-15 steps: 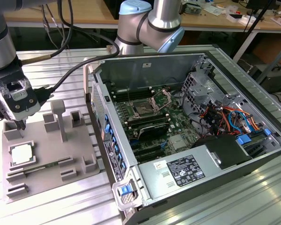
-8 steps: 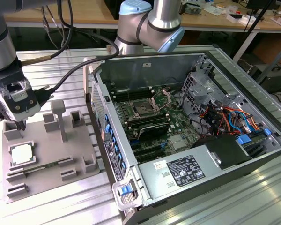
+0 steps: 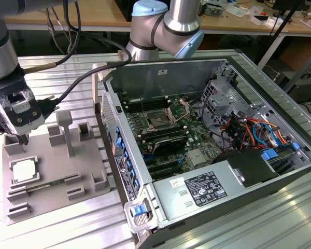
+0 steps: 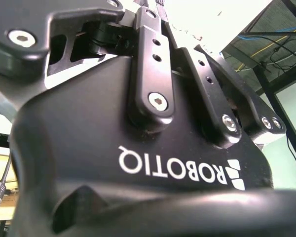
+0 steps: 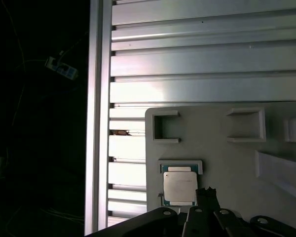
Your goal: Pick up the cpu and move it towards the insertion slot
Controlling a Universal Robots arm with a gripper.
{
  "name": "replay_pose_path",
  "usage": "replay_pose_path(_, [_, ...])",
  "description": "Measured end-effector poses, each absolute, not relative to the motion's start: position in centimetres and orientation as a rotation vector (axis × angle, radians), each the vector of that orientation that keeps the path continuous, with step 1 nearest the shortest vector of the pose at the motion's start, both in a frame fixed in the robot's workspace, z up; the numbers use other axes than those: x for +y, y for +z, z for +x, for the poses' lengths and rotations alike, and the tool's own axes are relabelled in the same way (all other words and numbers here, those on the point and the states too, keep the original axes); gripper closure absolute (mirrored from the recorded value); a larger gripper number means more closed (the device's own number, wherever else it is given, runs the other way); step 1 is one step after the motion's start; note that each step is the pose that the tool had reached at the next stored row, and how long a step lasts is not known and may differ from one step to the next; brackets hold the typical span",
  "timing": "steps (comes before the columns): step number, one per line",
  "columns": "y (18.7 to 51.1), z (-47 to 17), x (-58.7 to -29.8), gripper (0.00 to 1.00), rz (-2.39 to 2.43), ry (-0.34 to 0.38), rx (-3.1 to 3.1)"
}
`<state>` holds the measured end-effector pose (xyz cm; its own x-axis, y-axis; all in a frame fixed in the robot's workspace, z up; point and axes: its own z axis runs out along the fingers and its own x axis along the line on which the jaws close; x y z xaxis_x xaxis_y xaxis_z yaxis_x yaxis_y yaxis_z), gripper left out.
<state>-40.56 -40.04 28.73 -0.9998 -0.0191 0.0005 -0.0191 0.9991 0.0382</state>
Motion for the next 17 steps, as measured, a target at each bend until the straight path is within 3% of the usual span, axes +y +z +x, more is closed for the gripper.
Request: replay_pose_path(17, [28.43,-40.63,-40.05,0.89,0.030,-0.060,-3.140])
